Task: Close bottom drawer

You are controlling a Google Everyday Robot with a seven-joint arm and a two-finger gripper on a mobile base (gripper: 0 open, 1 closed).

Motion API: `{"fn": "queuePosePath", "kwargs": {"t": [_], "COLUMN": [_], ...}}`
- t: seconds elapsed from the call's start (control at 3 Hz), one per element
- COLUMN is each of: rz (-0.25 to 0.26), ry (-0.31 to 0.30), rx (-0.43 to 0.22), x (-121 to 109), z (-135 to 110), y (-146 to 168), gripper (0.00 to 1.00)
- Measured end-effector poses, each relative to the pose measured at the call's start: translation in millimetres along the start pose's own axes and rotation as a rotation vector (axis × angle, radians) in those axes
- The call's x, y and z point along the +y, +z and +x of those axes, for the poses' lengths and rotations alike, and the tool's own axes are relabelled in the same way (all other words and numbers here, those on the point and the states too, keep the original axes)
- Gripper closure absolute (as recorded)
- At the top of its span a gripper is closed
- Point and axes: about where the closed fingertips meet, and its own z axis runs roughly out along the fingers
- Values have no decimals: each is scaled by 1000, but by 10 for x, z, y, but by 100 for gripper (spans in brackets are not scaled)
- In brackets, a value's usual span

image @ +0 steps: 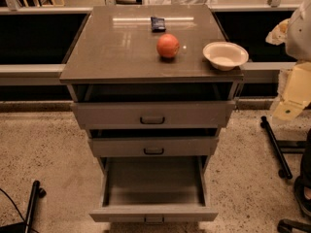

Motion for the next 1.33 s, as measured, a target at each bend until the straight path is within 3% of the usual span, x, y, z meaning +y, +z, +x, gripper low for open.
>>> {"fn": "queuePosePath", "kwargs": {"t": [0.33, 0.67, 1.33], "rz": [-1, -17, -141], "ry": [5, 97, 281], "rx": [-6, -106, -459], "x": [0, -3, 616], "z": [22, 386, 1186], "y": [25, 437, 1984], "gripper": [0, 0, 0]}}
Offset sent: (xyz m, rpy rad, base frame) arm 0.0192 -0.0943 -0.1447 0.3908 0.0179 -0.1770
